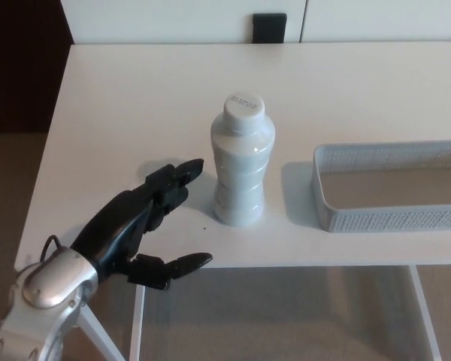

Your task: The robot walk up to a desk on which a bottle is kept on the left hand side and a container is kept on the right hand side. The robot uses its left hand to pick up the bottle and places it in the container.

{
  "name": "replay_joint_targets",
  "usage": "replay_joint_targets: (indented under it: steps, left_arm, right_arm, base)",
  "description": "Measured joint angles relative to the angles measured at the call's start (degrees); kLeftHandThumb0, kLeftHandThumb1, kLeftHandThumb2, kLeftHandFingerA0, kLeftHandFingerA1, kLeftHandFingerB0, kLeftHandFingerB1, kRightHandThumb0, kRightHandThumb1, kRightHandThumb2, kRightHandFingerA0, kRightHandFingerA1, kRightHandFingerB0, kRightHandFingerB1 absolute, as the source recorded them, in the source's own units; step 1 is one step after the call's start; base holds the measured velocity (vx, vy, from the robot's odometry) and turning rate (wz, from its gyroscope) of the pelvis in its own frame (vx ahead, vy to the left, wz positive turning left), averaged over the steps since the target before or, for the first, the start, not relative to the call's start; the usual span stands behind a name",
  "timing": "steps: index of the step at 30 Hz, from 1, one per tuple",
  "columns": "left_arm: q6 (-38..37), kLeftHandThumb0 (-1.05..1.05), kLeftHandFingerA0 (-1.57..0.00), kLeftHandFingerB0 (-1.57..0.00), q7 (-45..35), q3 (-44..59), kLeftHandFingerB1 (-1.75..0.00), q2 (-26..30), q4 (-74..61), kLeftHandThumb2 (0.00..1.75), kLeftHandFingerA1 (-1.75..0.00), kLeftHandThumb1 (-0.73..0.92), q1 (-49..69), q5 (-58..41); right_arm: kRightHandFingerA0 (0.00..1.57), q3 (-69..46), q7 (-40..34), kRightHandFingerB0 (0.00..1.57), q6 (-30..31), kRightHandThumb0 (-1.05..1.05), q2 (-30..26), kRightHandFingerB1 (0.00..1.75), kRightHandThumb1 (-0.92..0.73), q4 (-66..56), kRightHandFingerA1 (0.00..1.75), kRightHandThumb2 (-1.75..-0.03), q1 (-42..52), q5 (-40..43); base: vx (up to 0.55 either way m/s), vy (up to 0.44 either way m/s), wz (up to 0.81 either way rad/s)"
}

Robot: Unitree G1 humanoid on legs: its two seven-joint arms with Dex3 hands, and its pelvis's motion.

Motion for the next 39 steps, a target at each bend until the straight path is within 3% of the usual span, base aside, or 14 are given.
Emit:
replay_joint_targets:
  steps: [17, 18, 27, 39]
  left_arm:
    - [6.22, -0.54, -0.01, 0.0, -0.57, 3.7, -0.14, -2.86, -1.22, 0.72, -0.31, 0.36, -2.93, -2.61]
    - [7.3, -0.44, -0.06, -0.02, -0.36, 4.1, -0.13, -3.98, -2.21, 0.64, -0.35, 0.47, -2.93, -3.23]
    - [12.58, -0.32, -0.06, 0.0, 2.03, 5.73, -0.16, -10.14, -7.39, 0.7, -0.39, 0.45, -3.02, -5.53]
    - [22.1, -0.38, -0.09, -0.04, 9.49, 7.35, -0.18, -19.08, -14.37, 0.6, -0.36, 0.48, -5.22, -6.11]
  right_arm:
    - [0.45, 0.17, -0.11, 0.4, -0.15, -0.31, 0.01, 0.45, -0.69, -0.13, 0.51, -0.6, -0.29, -0.13]
    - [0.43, 0.25, -0.11, 0.39, -0.16, -0.3, 0.0, 0.45, -0.7, -0.13, 0.5, -0.61, -0.26, -0.21]
    - [0.43, 0.96, -0.12, 0.4, 0.0, -0.28, 0.01, 0.45, -0.71, -3.05, 0.5, -0.61, 0.64, -0.36]
    - [0.47, 1.87, -0.31, 0.43, -0.07, -0.3, 0.1, 0.46, -0.69, -4.16, 0.53, -0.6, 1.04, -0.64]
  base:
    - [0.0, 0.0, 0.0]
    - [0.0, 0.0, 0.0]
    - [0.0, 0.0, 0.0]
    - [0.0, 0.0, 0.0]
